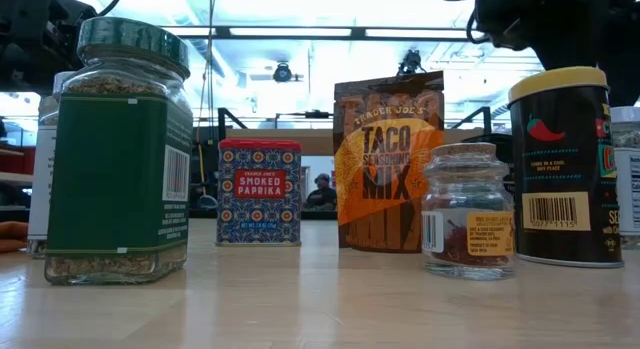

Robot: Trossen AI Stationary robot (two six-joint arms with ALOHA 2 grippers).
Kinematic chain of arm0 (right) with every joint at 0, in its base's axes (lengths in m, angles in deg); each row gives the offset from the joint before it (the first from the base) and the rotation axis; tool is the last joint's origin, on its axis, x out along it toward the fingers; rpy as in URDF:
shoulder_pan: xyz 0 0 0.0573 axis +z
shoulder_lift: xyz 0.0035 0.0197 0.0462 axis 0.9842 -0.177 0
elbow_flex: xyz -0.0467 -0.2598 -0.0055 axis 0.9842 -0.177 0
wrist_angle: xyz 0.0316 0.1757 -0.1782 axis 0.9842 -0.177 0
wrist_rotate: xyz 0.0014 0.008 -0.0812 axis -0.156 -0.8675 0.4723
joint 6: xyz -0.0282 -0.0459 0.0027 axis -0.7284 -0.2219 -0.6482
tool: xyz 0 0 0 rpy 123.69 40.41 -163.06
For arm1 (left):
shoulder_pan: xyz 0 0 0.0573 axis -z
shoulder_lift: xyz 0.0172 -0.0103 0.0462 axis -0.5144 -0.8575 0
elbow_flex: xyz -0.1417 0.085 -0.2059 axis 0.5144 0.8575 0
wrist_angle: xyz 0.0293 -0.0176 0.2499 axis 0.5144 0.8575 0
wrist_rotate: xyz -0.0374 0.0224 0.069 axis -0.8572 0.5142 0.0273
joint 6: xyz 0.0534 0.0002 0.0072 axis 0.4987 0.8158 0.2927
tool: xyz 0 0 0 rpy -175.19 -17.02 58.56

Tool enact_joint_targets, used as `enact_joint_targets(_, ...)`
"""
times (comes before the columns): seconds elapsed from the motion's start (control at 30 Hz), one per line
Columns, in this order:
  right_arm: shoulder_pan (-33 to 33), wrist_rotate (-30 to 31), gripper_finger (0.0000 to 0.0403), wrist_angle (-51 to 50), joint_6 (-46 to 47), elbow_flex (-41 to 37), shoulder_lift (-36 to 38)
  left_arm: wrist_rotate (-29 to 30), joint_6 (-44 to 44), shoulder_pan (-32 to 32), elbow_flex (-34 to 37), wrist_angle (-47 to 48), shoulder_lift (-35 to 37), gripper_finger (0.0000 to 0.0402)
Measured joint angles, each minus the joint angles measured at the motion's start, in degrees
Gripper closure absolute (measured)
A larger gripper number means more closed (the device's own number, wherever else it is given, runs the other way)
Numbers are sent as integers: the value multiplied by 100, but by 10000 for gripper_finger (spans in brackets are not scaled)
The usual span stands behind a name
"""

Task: Shelf spices
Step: Put the right white seasoning bottle on the shelf

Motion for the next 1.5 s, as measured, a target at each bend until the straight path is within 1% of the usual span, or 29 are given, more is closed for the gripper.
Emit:
enact_joint_targets(0.33, 13, 195, 130, 27, 215, -28, 205, 0, 2, 0, 2, 0, 0, 193)
enact_joint_targets(0.47, 13, 197, 133, -5, 171, -28, 205, 1, 1, 1, 1, 0, 0, 193)
enact_joint_targets(0.67, 13, 188, 132, -314, 159, -28, 205, 2, 0, 2, 2, 0, 0, 193)
enact_joint_targets(0.9, 13, 127, 141, -154, 63, -35, 208, 0, 0, 0, 2, 0, 0, 193)
enact_joint_targets(1.17, 29, 39, 144, -82, 221, -352, 244, 2, 1, 0, 1, 2, 0, 193)
enact_joint_targets(1.3, 51, 93, 143, -40, 296, -329, 239, 2, 0, 2, 0, 2, 0, 193)
enact_joint_targets(1.5, 85, 192, 147, -243, 321, 11, 194, 0, 0, 0, 2, 2, 0, 193)
